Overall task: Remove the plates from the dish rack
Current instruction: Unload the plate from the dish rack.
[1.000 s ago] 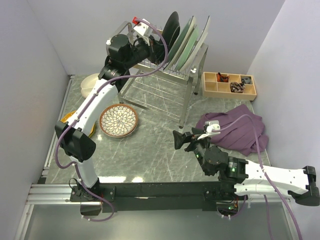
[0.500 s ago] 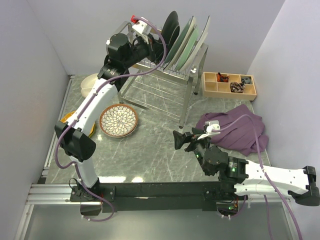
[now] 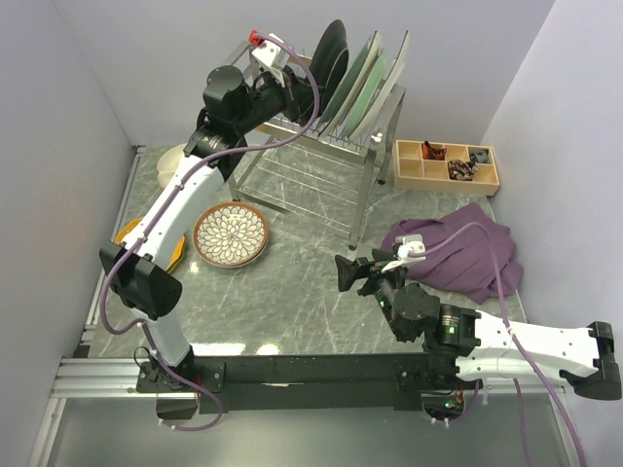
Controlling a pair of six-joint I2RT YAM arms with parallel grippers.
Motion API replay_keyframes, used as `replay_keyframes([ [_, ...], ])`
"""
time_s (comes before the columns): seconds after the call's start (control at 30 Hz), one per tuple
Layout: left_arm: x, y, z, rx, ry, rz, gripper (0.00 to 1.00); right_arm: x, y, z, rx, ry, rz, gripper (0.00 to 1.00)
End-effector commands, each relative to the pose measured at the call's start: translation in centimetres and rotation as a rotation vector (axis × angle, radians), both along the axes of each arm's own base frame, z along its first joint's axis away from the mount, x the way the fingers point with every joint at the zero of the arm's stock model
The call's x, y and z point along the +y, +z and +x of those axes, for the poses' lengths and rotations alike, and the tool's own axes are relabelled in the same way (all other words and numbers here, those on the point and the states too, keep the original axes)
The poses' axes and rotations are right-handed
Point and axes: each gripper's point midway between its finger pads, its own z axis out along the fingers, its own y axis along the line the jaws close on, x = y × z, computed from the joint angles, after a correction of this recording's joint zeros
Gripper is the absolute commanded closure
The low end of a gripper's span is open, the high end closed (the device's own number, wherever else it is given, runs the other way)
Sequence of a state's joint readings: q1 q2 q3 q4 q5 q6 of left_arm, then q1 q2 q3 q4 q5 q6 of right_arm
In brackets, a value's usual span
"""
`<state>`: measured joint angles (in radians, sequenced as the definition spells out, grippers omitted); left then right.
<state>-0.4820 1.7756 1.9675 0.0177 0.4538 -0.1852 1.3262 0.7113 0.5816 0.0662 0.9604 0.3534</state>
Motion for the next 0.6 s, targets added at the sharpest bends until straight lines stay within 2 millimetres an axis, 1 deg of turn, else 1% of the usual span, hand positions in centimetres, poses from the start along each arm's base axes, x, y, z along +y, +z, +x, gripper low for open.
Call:
replay_keyframes([
  [0.0, 1.8, 11.9, -7.8, -0.363, -0.097, -0.143, 0.99, -0.1, 1.6, 0.0, -0.014, -0.017, 0.038, 0.05],
  [0.23, 1.8, 12.4, -8.2, -0.385, -0.104, -0.147, 0.99, 0.0, 1.6, 0.0, -0.014, -0.014, 0.037, 0.04],
  [0.33, 2.2, 13.2, -8.5, -0.403, -0.091, -0.153, 0.99, 0.1, 1.6, 0.0, -0.013, -0.011, 0.034, 0.04],
  [0.57, 2.8, 14.0, -9.6, -0.438, -0.087, -0.141, 0.99, 0.1, 1.6, 0.0, -0.012, -0.013, 0.033, 0.04],
])
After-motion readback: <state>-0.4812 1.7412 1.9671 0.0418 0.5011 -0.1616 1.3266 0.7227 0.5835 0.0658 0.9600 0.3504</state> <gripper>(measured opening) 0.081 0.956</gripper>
